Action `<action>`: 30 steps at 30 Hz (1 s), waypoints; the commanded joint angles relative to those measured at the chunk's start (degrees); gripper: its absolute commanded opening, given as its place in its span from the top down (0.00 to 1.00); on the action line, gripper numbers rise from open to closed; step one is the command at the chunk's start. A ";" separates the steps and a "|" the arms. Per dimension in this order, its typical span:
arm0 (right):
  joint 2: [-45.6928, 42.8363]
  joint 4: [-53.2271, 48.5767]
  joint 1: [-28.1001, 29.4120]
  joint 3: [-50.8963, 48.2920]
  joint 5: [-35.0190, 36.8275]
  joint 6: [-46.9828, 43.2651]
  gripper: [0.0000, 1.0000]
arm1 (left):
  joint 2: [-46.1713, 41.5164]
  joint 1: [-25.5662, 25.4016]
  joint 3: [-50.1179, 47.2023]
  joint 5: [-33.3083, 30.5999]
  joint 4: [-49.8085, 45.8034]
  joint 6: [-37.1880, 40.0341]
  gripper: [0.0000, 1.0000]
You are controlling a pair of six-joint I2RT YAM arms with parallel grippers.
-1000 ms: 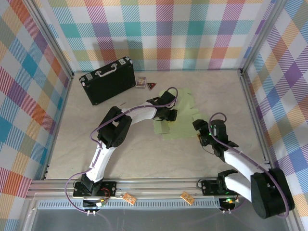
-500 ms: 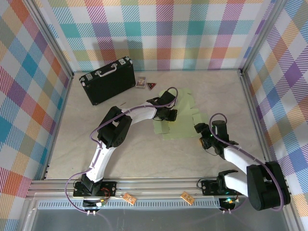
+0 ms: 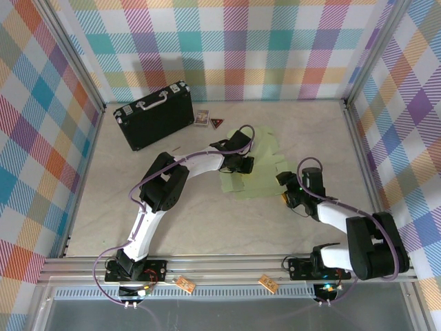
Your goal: Fold the paper box
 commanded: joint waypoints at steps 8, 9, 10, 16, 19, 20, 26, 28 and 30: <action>1.29 2.92 -0.09 1.20 -3.10 1.12 0.31 | 2.06 -0.04 -2.75 0.96 -4.06 0.47 0.89; 1.13 2.89 -0.10 1.42 -3.26 1.09 0.34 | 2.06 0.01 -2.75 1.06 -4.11 0.47 0.89; 1.13 2.98 -0.15 1.60 -3.51 1.05 0.36 | 2.06 0.01 -2.76 1.05 -4.07 0.41 0.89; 1.88 1.06 -0.11 2.33 -3.56 -1.65 0.62 | 2.06 0.01 -3.10 1.17 -3.86 0.69 0.89; 3.11 1.97 -0.10 1.72 -3.96 -1.96 0.72 | 1.88 -0.06 -3.41 1.22 -3.50 0.70 0.89; 3.44 2.34 -0.13 1.69 -4.29 -2.13 0.76 | 1.63 -0.07 -3.69 1.40 -3.21 0.66 0.89; 3.84 2.60 -0.15 3.01 -6.16 -2.92 0.95 | -2.71 -0.08 -9.08 0.76 2.37 0.54 0.83; 2.07 -0.15 -0.40 4.91 -7.43 -4.38 1.00 | -6.07 -0.09 -12.55 -0.41 6.49 1.23 0.80; -0.93 -5.29 -0.42 7.54 -8.04 -7.02 1.00 | -10.59 -0.09 -15.48 -2.43 8.44 1.91 0.76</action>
